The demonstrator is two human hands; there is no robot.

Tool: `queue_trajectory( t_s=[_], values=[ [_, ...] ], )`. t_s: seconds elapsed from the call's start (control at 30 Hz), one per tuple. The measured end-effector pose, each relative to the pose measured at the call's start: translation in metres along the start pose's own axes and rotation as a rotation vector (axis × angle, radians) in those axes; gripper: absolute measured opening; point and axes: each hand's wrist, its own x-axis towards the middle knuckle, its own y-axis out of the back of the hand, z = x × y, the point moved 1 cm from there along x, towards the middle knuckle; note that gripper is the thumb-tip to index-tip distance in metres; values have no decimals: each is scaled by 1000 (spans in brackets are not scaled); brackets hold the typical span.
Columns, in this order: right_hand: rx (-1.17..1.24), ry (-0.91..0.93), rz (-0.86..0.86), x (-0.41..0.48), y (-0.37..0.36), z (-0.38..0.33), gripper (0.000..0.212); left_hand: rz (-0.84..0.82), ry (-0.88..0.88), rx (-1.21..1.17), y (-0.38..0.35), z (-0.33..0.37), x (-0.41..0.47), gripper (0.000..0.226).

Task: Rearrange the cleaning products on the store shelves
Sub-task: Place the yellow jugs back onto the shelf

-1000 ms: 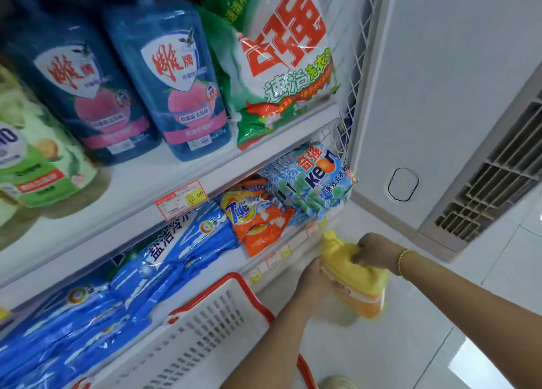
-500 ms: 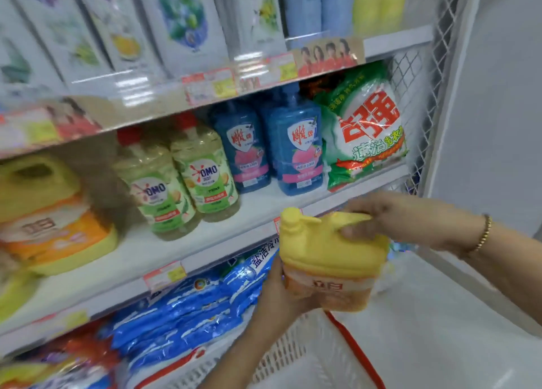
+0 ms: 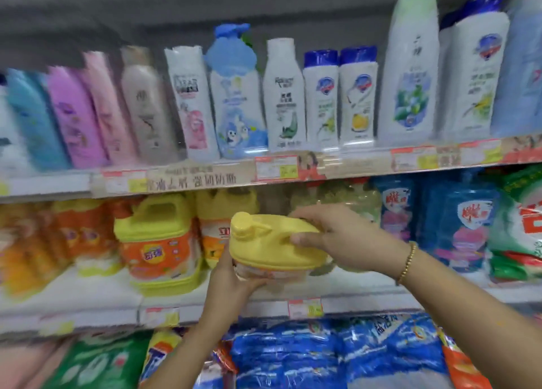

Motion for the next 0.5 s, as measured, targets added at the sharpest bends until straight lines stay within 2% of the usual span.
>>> queue_trajectory(
  t_s=[0.1, 0.2, 0.3, 0.4, 0.5],
  values=[
    [-57, 42, -6, 40, -26, 1, 28, 71, 42, -19, 23, -25, 11, 81],
    [-11, 26, 124, 71, -46, 10, 29, 84, 55, -24, 38, -40, 19, 100],
    [161, -64, 182, 95, -66, 18, 27, 86, 81, -18, 45, -53, 25, 99],
    [295, -107, 242, 115, -80, 17, 33, 83, 121, -8, 49, -66, 32, 88],
    [598, -171, 361, 123, -88, 20, 34, 92, 147, 34, 45, -70, 35, 85]
  ],
)
